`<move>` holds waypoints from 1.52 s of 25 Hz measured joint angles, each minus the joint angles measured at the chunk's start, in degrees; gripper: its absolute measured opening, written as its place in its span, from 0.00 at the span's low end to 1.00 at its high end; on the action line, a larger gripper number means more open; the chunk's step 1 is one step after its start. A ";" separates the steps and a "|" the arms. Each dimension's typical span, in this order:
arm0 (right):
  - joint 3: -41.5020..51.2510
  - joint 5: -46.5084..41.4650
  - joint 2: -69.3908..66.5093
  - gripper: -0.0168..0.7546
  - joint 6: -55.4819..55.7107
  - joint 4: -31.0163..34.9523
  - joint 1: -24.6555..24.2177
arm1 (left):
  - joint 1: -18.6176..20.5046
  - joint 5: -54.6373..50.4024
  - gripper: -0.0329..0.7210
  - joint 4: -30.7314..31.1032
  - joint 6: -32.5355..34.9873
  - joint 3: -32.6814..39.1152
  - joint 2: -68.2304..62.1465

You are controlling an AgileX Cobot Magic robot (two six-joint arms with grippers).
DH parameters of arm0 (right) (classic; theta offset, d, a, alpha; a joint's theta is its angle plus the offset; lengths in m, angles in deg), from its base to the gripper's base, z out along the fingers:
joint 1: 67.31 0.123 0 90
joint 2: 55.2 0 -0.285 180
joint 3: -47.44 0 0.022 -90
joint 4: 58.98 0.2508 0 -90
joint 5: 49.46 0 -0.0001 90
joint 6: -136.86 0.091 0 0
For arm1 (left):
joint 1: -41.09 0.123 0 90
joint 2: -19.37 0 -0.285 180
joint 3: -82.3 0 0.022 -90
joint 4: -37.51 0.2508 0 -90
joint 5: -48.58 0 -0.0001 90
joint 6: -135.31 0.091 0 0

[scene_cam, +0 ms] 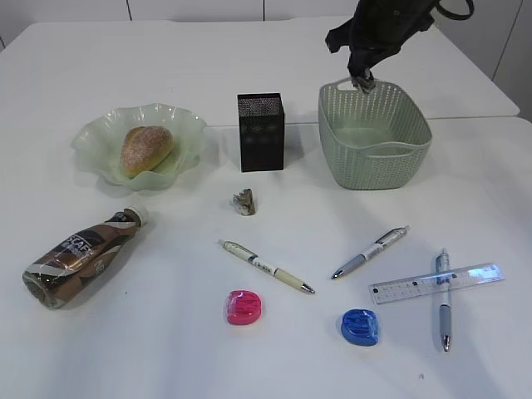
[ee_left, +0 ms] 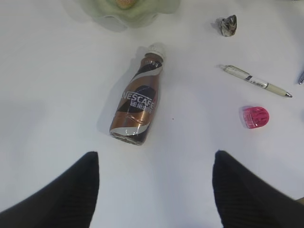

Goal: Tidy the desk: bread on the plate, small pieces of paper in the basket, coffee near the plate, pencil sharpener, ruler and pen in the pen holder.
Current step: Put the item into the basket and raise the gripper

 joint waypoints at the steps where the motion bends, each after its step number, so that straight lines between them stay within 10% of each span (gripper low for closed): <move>1: 0.00 0.17 0.00 0.04 0.00 0.00 -0.32 | 0.00 0.21 0.74 0.00 0.00 0.00 0.00; 29: 0.00 10.87 -9.29 0.04 3.91 -3.39 -2.69 | 0.00 0.66 0.74 -0.13 0.00 0.00 0.00; 32: 0.00 10.90 -9.39 0.13 4.13 -3.51 -2.81 | 0.00 0.66 0.74 -0.13 0.00 0.00 0.00; 38: 0.00 11.42 -9.39 0.62 6.19 -4.38 -2.91 | 0.00 0.66 0.74 -0.13 0.00 0.00 0.00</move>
